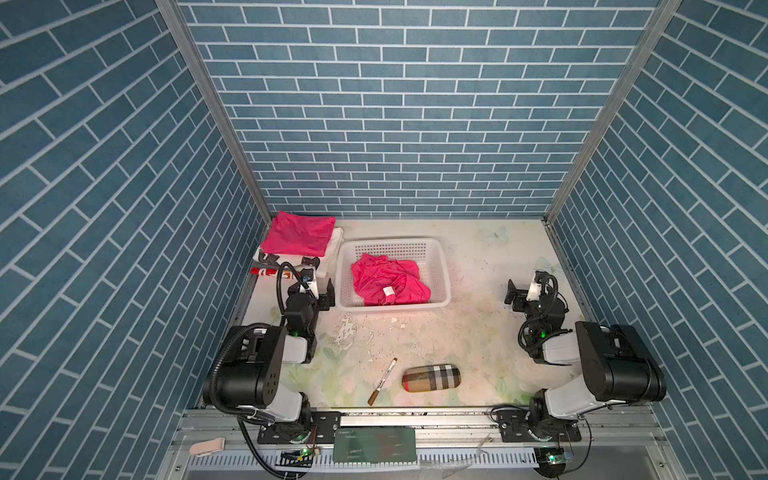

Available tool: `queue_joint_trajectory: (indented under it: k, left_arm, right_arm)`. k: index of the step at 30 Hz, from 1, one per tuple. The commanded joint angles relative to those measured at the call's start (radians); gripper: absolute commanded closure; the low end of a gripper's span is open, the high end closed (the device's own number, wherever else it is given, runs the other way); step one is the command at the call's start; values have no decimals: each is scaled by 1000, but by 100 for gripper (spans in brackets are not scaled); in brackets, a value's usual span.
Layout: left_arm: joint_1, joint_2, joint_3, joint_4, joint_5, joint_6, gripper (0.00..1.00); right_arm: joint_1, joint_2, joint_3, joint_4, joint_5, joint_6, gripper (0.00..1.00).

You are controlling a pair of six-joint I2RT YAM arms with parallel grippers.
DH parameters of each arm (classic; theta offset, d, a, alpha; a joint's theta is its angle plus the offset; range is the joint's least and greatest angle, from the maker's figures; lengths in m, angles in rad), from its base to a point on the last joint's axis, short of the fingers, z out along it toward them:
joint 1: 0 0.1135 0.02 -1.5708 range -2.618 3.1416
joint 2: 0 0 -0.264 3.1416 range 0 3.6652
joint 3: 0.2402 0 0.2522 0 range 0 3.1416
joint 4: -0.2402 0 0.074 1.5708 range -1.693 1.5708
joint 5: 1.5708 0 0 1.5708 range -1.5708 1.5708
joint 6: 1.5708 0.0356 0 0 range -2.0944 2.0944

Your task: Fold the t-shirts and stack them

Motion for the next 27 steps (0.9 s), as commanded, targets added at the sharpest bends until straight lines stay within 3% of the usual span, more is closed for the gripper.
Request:
queue_joint_trajectory:
  k: [1, 27]
  left_arm:
    - [-6, -1, 12, 16, 12, 7, 11]
    - [-6, 0, 12, 14, 12, 8, 12]
  right_arm:
    - [-3, -6, 15, 0, -9, -13, 1]
    - [-3, -6, 20, -8, -9, -12, 1]
